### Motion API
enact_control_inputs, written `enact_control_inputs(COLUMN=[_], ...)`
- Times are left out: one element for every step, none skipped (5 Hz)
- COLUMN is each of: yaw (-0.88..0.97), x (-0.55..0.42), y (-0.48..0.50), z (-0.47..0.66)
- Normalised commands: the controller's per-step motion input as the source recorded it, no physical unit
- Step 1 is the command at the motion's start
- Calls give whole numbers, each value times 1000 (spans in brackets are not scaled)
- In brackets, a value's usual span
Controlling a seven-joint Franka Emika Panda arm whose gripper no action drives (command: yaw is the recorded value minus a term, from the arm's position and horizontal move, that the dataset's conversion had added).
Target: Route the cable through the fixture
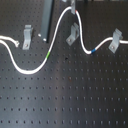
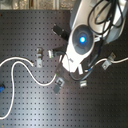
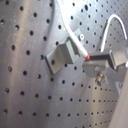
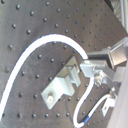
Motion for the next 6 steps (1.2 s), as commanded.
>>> enact_control_inputs(yaw=[0,314,214,151,46,357], x=[0,-147,-40,-67,0,-92], y=[0,90,28,55,0,85], z=[28,214,15,134,0,168])
